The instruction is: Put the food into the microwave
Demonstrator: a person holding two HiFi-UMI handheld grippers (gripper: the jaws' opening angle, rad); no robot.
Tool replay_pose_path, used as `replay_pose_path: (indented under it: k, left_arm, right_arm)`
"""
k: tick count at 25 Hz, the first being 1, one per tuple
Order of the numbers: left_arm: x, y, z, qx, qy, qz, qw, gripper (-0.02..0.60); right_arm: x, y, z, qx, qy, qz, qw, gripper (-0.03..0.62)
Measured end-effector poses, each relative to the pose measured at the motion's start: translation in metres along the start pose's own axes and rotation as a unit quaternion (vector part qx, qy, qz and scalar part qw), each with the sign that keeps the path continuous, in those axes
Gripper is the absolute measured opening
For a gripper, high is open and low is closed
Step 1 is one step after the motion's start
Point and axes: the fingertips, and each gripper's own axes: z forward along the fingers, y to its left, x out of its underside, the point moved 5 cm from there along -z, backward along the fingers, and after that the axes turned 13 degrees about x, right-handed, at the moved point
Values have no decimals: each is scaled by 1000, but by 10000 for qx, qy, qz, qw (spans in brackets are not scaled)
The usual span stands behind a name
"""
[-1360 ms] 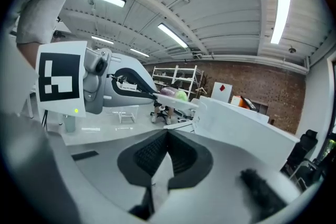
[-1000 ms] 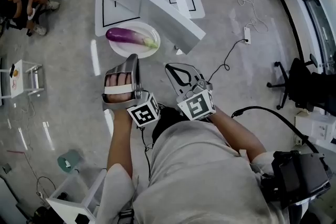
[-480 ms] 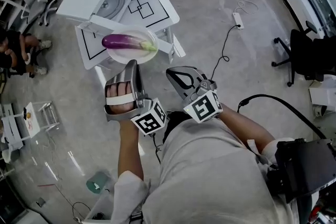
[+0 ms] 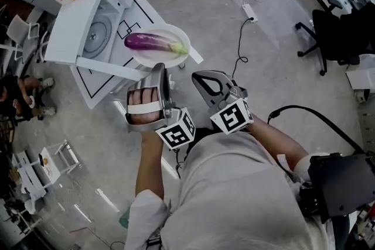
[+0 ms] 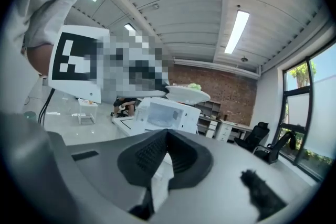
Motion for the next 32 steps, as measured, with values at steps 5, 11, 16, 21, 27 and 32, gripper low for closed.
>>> replay_pose_path:
  k: [5,11,16,21,27,32]
  left_arm:
    - [-42,-3,32,118,-264,126,9995,25]
    - [-92,-7,76,301,-408,275,9983,25]
    - [-133,-15,109,456,-366,259,9980,25]
    - [-157,-17,136,655,-201,26,9976,26]
    - [-161,-8,169,682,-73,-110,9976,26]
    - [-152,5,205,633,-13,-260,9977,26]
  right_arm:
    - [26,-47,-9,405,191,38,9990,11]
    - [57,-103,-23,688,391,64,9968,11]
    - [86,-145,-35,691,507,37,9963,11]
    - [108,-182,-30,618,575,-21,9964,11]
    - [123,-206,3,568,544,-70,9969,11]
    - [127,-225,45,437,526,-206,9974,11]
